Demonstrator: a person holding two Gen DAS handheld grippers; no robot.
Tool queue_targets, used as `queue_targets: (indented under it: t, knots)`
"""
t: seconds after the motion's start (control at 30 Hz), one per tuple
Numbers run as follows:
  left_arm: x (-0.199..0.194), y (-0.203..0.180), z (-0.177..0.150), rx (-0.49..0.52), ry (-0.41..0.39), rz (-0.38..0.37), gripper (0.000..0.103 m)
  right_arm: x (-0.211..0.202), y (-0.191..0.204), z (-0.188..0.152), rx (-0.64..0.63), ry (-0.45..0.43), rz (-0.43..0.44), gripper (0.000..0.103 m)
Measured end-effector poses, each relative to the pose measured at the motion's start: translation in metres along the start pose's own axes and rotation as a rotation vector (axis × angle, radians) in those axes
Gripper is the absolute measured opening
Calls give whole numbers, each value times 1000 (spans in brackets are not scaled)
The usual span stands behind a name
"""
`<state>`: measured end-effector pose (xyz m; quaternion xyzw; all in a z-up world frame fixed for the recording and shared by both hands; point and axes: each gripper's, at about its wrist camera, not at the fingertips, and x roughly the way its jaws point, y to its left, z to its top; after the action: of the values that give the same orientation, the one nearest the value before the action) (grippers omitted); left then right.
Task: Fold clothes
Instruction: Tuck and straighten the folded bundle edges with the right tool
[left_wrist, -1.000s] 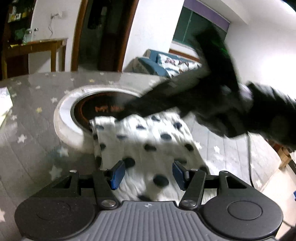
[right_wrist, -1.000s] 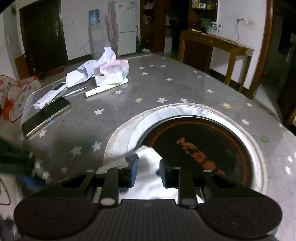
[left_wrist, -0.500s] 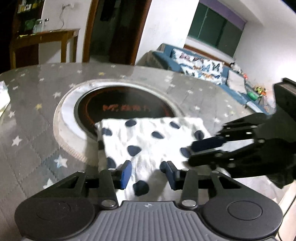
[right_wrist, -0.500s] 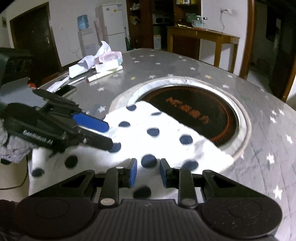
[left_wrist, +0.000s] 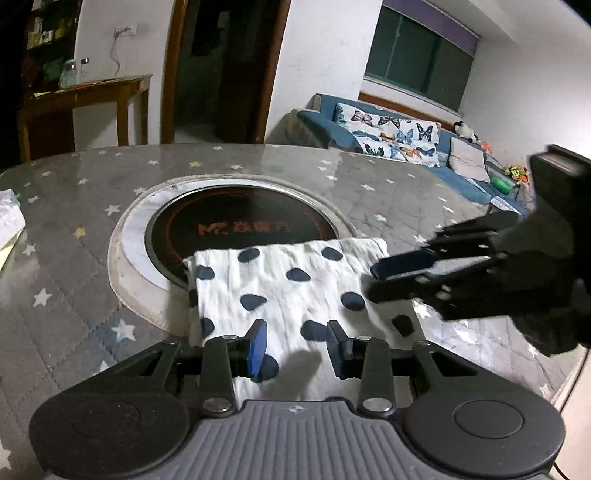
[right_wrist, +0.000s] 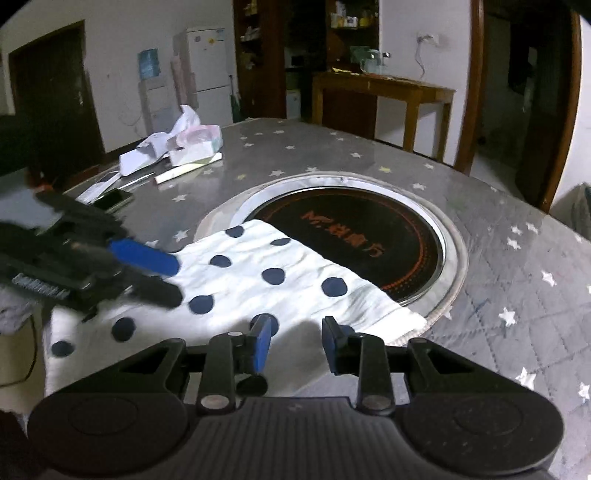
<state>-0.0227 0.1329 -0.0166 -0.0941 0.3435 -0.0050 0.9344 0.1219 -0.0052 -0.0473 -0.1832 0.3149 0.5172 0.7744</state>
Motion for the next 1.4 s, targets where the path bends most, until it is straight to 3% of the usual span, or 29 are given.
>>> queue_targets:
  t: [0.23,0.6,0.77,0.9,1.03,1.2,1.3,1.4]
  knots:
    - [-5,5,-10,-2,22,22,38,2,0,-12,21,26,-10,30]
    - [-25,-21,-30,86,9,-1,40,-39,65,-26,-108,0,141,32]
    - [-22,-27,-42,125,13,25,40,-35,74,-40,-131,29,120,33]
    - [-35,-29,-40,124,-16,23,46,-48,76,-34,-139,-9,124,33]
    - [-49,-25,-43,113,-36,37,56,-48,86,-36,-172,0,155,40]
    - [-71,-20,-54,134,-37,48,77,-46,87,-39,-165,-1,150,41]
    - [-83,-16,-65,160,-26,31,84,-55,84,-33,-153,-30,143,44]
    - [-83,-16,-76,185,3,47,85,-57,79,-29,-146,-41,126,44]
